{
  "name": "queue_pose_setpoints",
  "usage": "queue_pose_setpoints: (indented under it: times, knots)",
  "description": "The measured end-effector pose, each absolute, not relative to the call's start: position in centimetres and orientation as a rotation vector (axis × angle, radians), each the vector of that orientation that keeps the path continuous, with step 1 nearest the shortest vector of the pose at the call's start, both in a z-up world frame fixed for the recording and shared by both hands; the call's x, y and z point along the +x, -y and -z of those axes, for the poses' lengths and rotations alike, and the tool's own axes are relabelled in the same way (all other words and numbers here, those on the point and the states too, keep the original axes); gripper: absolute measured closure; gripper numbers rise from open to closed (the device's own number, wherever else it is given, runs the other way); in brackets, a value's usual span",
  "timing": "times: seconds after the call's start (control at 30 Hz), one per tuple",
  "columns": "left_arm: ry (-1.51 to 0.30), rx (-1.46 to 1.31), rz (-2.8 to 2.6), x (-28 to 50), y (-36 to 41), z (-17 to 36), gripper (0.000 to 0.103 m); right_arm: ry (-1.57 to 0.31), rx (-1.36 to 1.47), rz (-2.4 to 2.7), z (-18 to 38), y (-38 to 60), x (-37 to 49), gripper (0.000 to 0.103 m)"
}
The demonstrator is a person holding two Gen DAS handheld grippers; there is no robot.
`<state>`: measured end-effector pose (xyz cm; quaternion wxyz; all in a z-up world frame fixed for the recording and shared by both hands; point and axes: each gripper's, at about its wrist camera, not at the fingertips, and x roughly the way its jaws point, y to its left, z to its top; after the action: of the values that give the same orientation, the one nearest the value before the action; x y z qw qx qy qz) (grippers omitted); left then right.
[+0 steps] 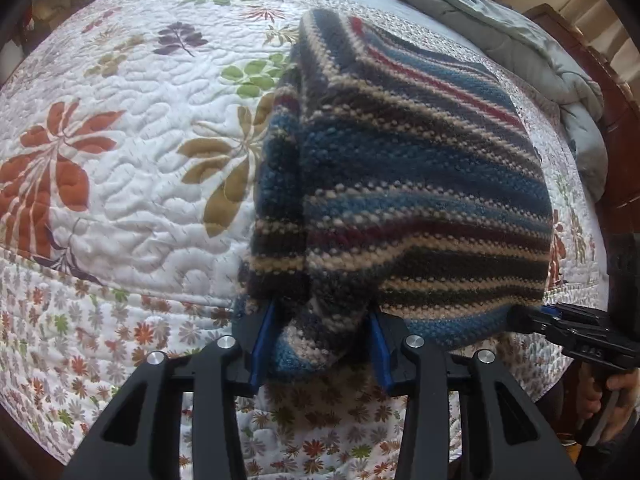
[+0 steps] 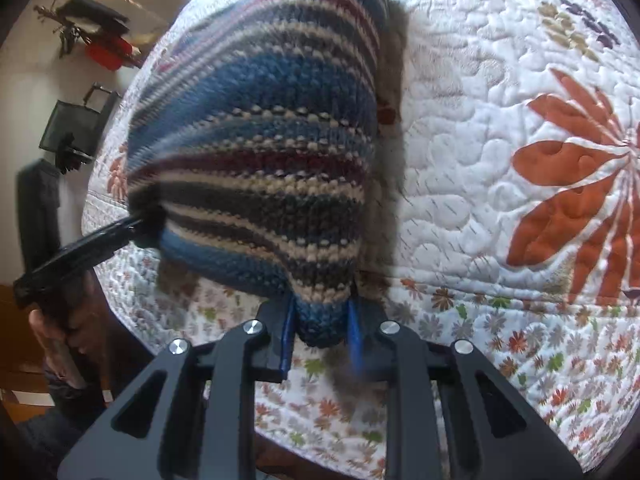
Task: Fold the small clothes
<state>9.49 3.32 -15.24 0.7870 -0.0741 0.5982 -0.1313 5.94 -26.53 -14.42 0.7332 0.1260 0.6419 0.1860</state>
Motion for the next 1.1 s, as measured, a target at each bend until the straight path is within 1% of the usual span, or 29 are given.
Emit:
queue_pose_setpoints:
  times: [0.1,0.13,0.17,0.2,0.23,0.27,0.37,0.4,0.43,0.47,0.6,0.73,0.77,0.8,0.83,0.87,0.9,0.93,0.97,1.0,1.07,1.1]
  knots:
    - [-1.291,-0.167,0.294,9.5,-3.6,14.5,0.060,-1.413,0.263,-0.427,13.9,26.6,6.1,0.075]
    - [-1.290,-0.169,0.296,9.5,-3.8,14.0,0.060,-1.405,0.260,-0.436,13.3,26.8,6.0,0.069]
    - [-1.288,-0.171,0.296,9.5,-4.0,13.3,0.056,-1.396,0.264,-0.448,12.4,26.9,6.0,0.064]
    - [-1.273,-0.172,0.292,9.7,-4.4,12.2,0.046,-1.383,0.258,-0.458,11.5,27.1,6.1,0.060]
    - [-1.250,-0.172,0.291,9.8,-4.8,11.2,0.041,-1.361,0.249,-0.462,10.4,27.4,6.2,0.051]
    - [-1.226,-0.174,0.290,10.2,-5.1,10.2,0.036,-1.335,0.241,-0.461,9.3,27.8,6.4,0.048]
    - [-1.176,-0.172,0.270,13.1,-5.5,7.9,0.031,-1.268,0.226,-0.439,6.1,29.0,8.8,0.037]
    - [-1.171,-0.170,0.264,14.4,-5.3,7.6,0.030,-1.252,0.231,-0.433,5.4,29.3,9.8,0.034]
    - [-1.177,-0.169,0.271,16.0,-4.9,7.6,0.029,-1.237,0.257,-0.435,5.0,29.7,11.7,0.029]
    - [-1.198,-0.167,0.272,17.7,-4.8,8.1,0.029,-1.237,0.284,-0.443,5.0,30.0,13.2,0.027]
    - [-1.251,-0.122,0.221,23.0,-3.3,10.5,0.029,-1.292,0.343,-0.414,7.4,30.4,19.6,0.027]
    - [-1.290,-0.187,0.262,25.5,-2.7,12.4,0.029,-1.352,0.435,-0.437,10.4,29.3,23.2,0.027]
    - [-1.297,-0.204,0.273,26.0,-2.6,12.8,0.031,-1.361,0.442,-0.436,10.9,29.1,23.8,0.027]
    - [-1.307,-0.222,0.280,26.5,-2.5,13.2,0.034,-1.368,0.444,-0.432,11.4,28.5,24.4,0.030]
    - [-1.315,-0.238,0.287,26.9,-2.5,13.5,0.038,-1.374,0.450,-0.442,11.7,28.1,24.9,0.037]
    - [-1.326,-0.258,0.298,27.3,-2.5,13.9,0.053,-1.375,0.460,-0.454,11.8,28.0,25.2,0.042]
    - [-1.333,-0.280,0.307,27.5,-2.5,14.1,0.062,-1.372,0.455,-0.451,11.8,27.9,25.5,0.045]
    - [-1.328,-0.290,0.301,27.5,-2.7,14.1,0.065,-1.364,0.425,-0.460,11.6,27.4,25.8,0.050]
    - [-1.316,-0.289,0.300,27.4,-2.8,13.8,0.071,-1.355,0.404,-0.465,11.4,27.2,25.8,0.056]
    - [-1.304,-0.292,0.300,27.3,-2.9,13.6,0.074,-1.340,0.381,-0.472,11.0,27.0,25.8,0.058]
    - [-1.287,-0.324,0.300,27.2,-3.4,13.5,0.076,-1.322,0.366,-0.476,10.6,27.0,25.8,0.064]
    - [-1.284,-0.334,0.304,27.3,-3.6,13.6,0.076,-1.321,0.366,-0.470,10.7,27.1,25.8,0.065]
